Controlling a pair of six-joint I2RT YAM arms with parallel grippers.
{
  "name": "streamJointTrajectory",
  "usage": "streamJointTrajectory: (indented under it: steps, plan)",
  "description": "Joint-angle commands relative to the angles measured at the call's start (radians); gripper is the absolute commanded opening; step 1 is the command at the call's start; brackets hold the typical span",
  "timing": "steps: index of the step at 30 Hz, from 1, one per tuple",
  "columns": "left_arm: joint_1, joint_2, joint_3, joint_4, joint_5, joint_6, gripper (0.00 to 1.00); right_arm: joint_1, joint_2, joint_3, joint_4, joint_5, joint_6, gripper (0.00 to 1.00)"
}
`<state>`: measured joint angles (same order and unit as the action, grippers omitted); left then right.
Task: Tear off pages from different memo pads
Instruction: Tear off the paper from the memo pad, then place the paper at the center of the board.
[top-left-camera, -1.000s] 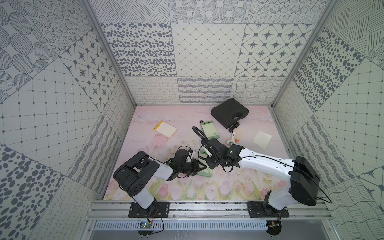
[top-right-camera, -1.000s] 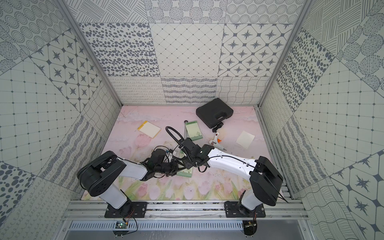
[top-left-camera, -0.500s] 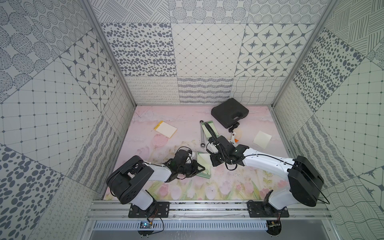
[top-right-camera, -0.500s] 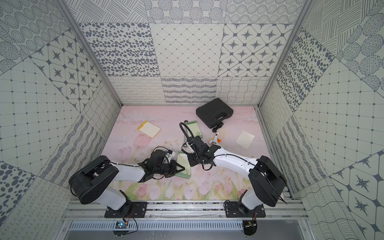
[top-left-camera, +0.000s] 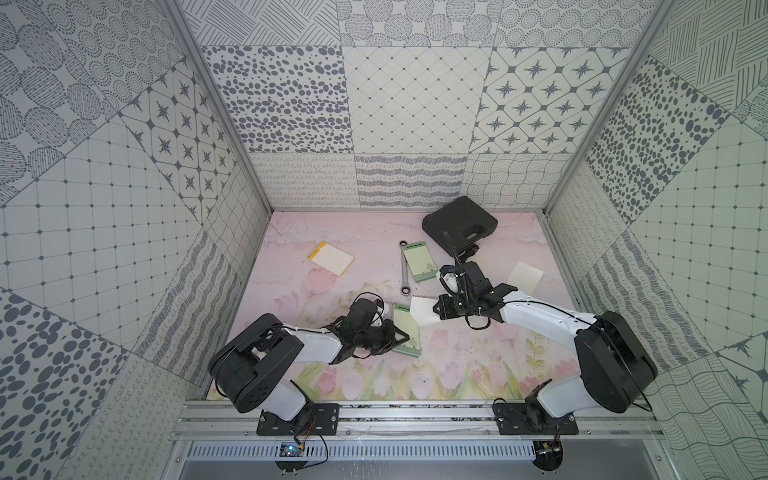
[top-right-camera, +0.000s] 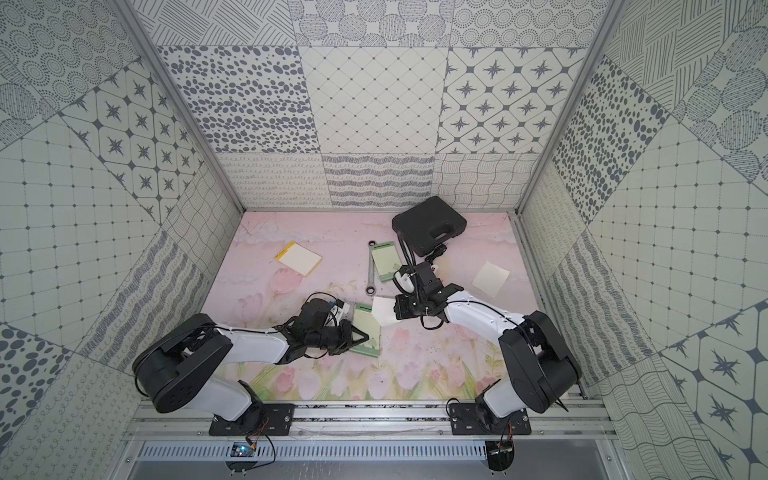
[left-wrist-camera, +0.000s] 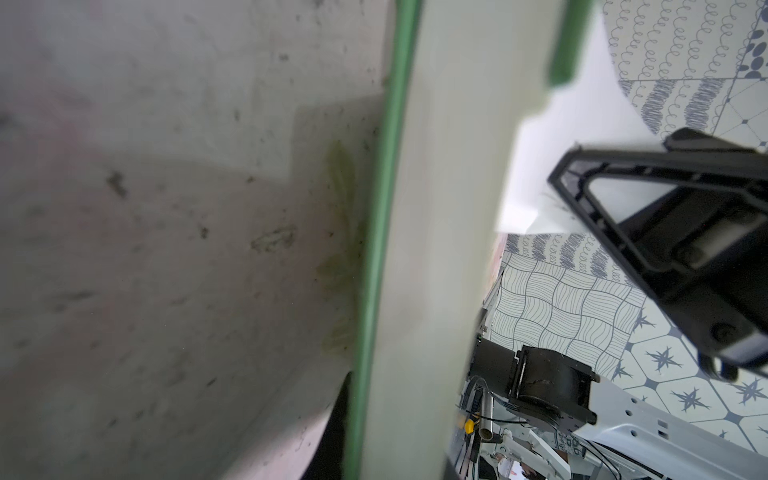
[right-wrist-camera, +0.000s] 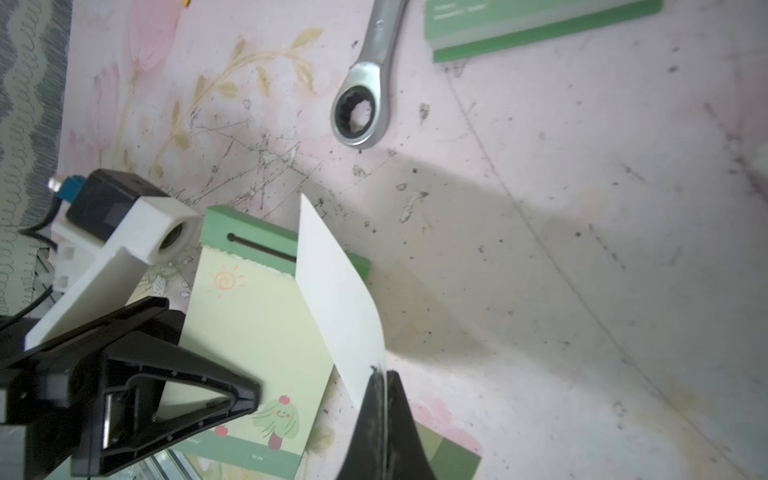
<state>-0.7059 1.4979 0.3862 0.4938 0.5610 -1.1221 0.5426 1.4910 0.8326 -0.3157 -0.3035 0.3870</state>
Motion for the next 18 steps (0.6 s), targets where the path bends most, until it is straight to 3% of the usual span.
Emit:
streamJointTrajectory:
  steps: [1,5,9,13,18]
  plan:
    - [0.006,-0.054,0.017,-0.199,-0.024,0.024,0.0,-0.071,-0.048,-0.017,0.052,-0.012,-0.022,0.0]
    - [0.029,-0.126,0.015,-0.277,-0.034,0.047,0.0,-0.163,-0.147,-0.015,0.032,-0.013,-0.037,0.0]
    - [0.113,-0.186,0.008,-0.332,-0.004,0.087,0.0,-0.252,-0.273,-0.019,0.012,0.074,-0.033,0.0]
    - [0.243,-0.256,0.047,-0.469,-0.02,0.17,0.0,-0.3,-0.297,0.026,-0.072,0.356,-0.077,0.03]
    - [0.434,-0.305,0.087,-0.567,-0.02,0.271,0.0,-0.349,-0.165,0.142,-0.238,0.714,-0.11,0.0]
